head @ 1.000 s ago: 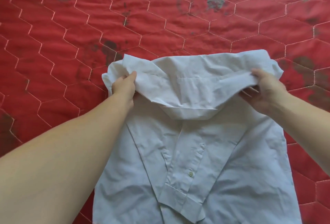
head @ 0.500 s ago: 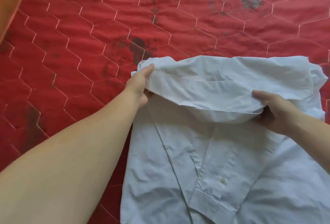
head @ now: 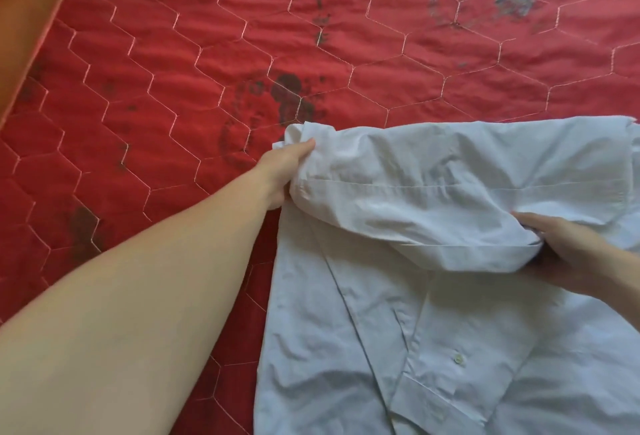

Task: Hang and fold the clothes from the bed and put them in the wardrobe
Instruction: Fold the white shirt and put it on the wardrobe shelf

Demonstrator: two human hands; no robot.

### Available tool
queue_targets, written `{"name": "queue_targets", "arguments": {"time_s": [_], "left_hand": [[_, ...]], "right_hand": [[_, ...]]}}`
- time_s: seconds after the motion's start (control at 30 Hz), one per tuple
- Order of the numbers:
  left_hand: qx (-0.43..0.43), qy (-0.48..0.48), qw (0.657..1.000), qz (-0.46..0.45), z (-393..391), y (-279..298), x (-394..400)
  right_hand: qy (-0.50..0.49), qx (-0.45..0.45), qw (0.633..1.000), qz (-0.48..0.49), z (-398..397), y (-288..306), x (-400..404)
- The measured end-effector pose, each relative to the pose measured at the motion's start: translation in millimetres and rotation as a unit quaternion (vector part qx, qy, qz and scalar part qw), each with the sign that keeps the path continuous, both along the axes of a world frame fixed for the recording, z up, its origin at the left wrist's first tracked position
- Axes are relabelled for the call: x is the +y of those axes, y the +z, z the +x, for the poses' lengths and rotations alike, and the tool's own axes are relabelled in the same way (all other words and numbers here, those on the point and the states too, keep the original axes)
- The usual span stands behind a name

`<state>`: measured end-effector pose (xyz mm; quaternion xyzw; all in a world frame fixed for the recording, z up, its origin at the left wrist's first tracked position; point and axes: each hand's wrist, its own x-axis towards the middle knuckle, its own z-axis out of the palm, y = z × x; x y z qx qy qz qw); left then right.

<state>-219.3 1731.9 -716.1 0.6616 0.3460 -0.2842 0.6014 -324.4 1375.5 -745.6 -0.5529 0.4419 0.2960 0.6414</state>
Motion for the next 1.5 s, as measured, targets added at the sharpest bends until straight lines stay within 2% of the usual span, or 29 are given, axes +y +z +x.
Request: {"name": "queue_targets", "arguments": {"time_s": [0.1, 0.17, 0.23, 0.3, 0.37, 0.4, 0.5, 0.6, 0.73, 0.8, 0.87, 0.9, 0.97, 1.03, 1.13, 1.2, 1.33, 1.43, 1.5], "left_hand": [[-0.069, 0.061, 0.991, -0.100, 6, 2, 0], [-0.080, 0.121, 0.980, -0.139, 7, -2, -1], [-0.077, 0.105, 0.987, -0.090, 9, -3, -6], [-0.053, 0.041, 0.998, -0.021, 14, -4, -13], [-0.069, 0.001, 0.996, 0.054, 22, -6, -13], [-0.078, 0.009, 0.995, 0.065, 26, -7, -11], [-0.047, 0.086, 0.995, 0.017, 27, -14, -7], [-0.037, 0.087, 0.992, 0.078, 17, -26, -9], [-0.097, 0.079, 0.976, 0.179, 20, -24, -26], [-0.120, 0.043, 0.946, 0.300, 18, -18, -49], [-0.167, -0.065, 0.890, 0.420, 7, -4, -81], [-0.195, -0.125, 0.869, 0.436, -1, 0, -99], [-0.243, -0.256, 0.838, 0.416, -15, 2, -133], [-0.288, -0.367, 0.796, 0.385, -34, 0, -169], [-0.329, -0.480, 0.746, 0.325, -66, -6, -206], [-0.323, -0.544, 0.709, 0.311, -83, -13, -223], [-0.310, -0.588, 0.645, 0.376, -106, -22, -231], [-0.324, -0.582, 0.641, 0.381, -118, -19, -226], [-0.379, -0.550, 0.637, 0.385, -126, -22, -223]], "right_hand": [[0.004, 0.005, 1.000, -0.012, -1, 3, 2], [0.003, 0.007, 1.000, -0.010, -2, 5, 3], [0.002, 0.005, 1.000, -0.003, -2, 4, 2], [0.002, 0.004, 1.000, 0.005, -2, 3, 0], [-0.007, 0.004, 1.000, 0.012, -1, 3, -1], [-0.007, 0.005, 1.000, 0.013, -1, 3, -1], [-0.007, 0.007, 1.000, 0.012, -2, 2, -2], [-0.010, 0.005, 1.000, 0.026, -2, 4, -2], [0.012, 0.018, 0.998, 0.052, -4, 14, -6], [0.029, 0.039, 0.996, 0.075, -11, 20, -12], [0.057, 0.063, 0.992, 0.099, -19, 26, -20], [0.071, 0.067, 0.989, 0.113, -23, 28, -24], [0.065, 0.049, 0.990, 0.118, -25, 31, -34], [-0.028, 0.003, 0.997, 0.069, -21, 29, -50], [-0.164, -0.050, 0.985, -0.032, -5, 21, -72], [-0.163, -0.057, 0.981, -0.084, 6, 16, -83], [0.005, -0.093, 0.979, -0.180, 19, 15, -94], [0.021, -0.142, 0.962, -0.232, 15, 16, -100], [0.098, -0.125, 0.934, -0.320, 5, 9, -104]]}}
